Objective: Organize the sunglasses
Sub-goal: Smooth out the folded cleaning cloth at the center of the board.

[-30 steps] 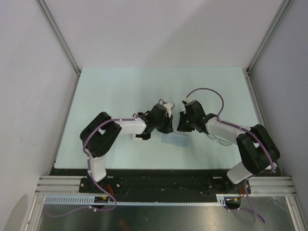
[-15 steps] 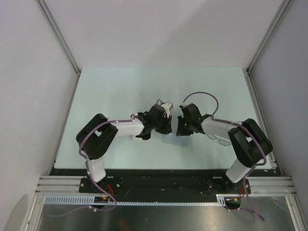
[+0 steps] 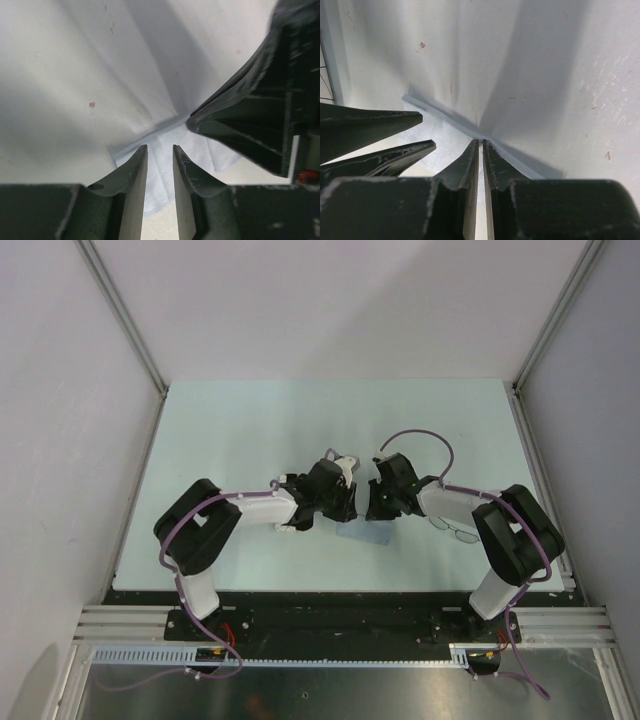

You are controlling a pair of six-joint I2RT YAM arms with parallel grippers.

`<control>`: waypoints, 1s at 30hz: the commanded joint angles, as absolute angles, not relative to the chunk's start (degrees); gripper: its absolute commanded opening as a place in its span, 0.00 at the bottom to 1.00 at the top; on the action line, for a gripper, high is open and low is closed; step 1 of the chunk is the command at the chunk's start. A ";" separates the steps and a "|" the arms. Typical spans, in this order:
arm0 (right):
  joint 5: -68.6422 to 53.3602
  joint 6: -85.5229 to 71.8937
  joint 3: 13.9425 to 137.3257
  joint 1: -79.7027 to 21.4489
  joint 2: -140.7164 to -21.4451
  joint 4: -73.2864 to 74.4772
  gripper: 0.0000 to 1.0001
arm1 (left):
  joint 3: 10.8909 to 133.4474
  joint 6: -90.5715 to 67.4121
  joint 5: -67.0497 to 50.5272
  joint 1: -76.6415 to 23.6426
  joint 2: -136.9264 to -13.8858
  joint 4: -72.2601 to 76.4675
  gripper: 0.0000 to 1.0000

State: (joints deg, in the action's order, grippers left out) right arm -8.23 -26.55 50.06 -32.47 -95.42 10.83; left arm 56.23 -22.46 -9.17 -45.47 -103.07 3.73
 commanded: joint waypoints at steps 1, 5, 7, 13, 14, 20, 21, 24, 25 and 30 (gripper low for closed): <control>-5.63 -26.19 50.98 -31.99 -96.59 12.48 0.12 | 55.37 -22.50 -8.53 -45.88 -105.11 4.04 0.31; -3.79 -25.84 50.98 -31.99 -96.07 14.32 0.12 | 55.46 -22.94 -7.56 -45.88 -106.34 3.96 0.31; -2.99 -25.75 50.98 -31.82 -95.63 15.11 0.13 | 55.20 -22.94 -7.38 -45.88 -106.61 3.96 0.31; -1.32 -25.31 50.45 -31.46 -93.87 16.96 0.13 | 54.84 -22.41 -7.03 -45.88 -107.31 3.25 0.31; -1.23 -25.23 50.28 -31.38 -93.78 16.96 0.12 | 54.76 -22.59 -6.94 -45.88 -107.23 3.25 0.31; -1.32 -25.14 48.69 -30.59 -92.46 17.32 0.12 | 54.49 -22.50 -6.24 -45.88 -107.31 2.99 0.31; -1.32 -25.05 48.34 -30.50 -92.29 17.31 0.13 | 54.58 -22.50 -6.33 -45.88 -107.23 2.99 0.31; -1.49 -24.87 46.94 -29.80 -91.41 17.40 0.13 | 54.67 -22.41 -6.07 -45.88 -107.14 2.81 0.31; -1.32 -24.79 46.67 -29.45 -91.06 17.49 0.12 | 54.67 -22.33 -5.98 -45.88 -107.05 2.73 0.31; -1.06 -24.78 45.09 -28.39 -88.78 18.02 0.12 | 54.58 -22.06 -5.80 -45.88 -107.05 2.55 0.31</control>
